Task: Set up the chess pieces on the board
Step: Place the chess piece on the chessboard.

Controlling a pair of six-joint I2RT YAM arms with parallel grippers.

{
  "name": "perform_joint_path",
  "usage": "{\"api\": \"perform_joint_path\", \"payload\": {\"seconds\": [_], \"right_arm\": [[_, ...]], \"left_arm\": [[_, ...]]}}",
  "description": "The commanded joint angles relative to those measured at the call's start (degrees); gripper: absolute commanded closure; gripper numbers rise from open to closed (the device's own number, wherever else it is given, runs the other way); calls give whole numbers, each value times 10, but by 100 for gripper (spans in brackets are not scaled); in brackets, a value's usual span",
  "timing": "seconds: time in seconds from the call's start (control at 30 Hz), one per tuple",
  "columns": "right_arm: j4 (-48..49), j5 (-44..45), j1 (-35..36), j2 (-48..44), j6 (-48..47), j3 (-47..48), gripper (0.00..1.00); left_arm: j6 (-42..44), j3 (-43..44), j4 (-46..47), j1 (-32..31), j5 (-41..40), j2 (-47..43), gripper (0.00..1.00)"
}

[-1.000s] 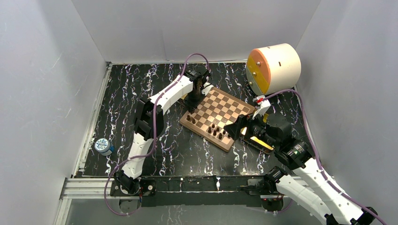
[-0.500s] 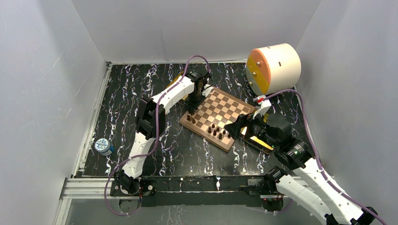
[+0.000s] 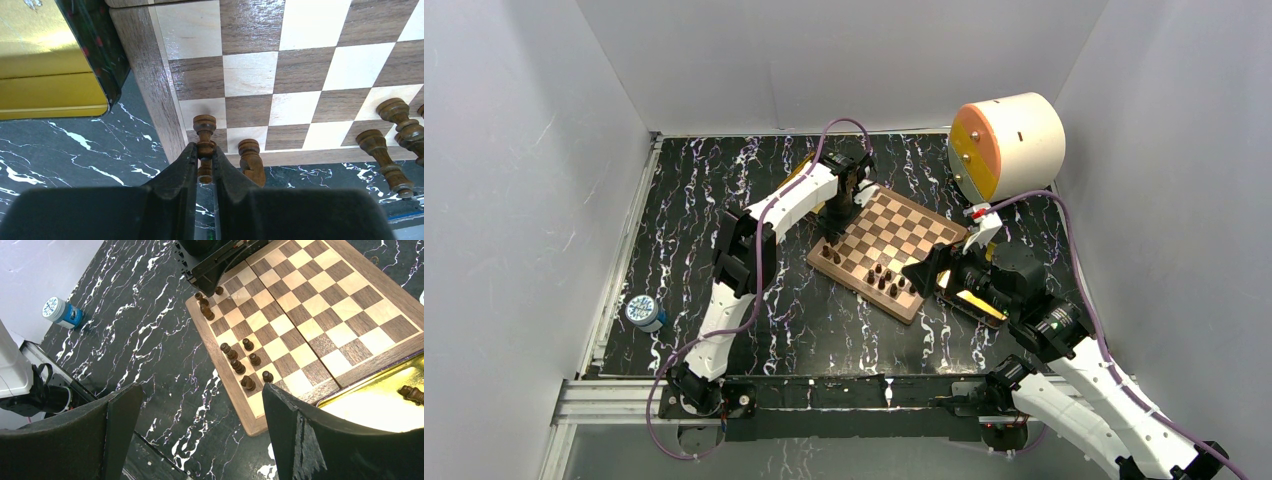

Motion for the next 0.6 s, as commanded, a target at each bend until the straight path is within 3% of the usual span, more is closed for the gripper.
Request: {"api": "perform_joint_path", "payload": {"seconds": [0.0,0.33,0.57], "right_arm": [[12,10,0,-6,-5,28,1],[15,5,0,-5,-3,23,1],[16,8,0,-5,-4,21,1]], "left_arm": [[5,14,-11,2,3,-2,89],[4,14,-6,2,1,-9,82],[2,19,-4,2,1,-12,82]]}}
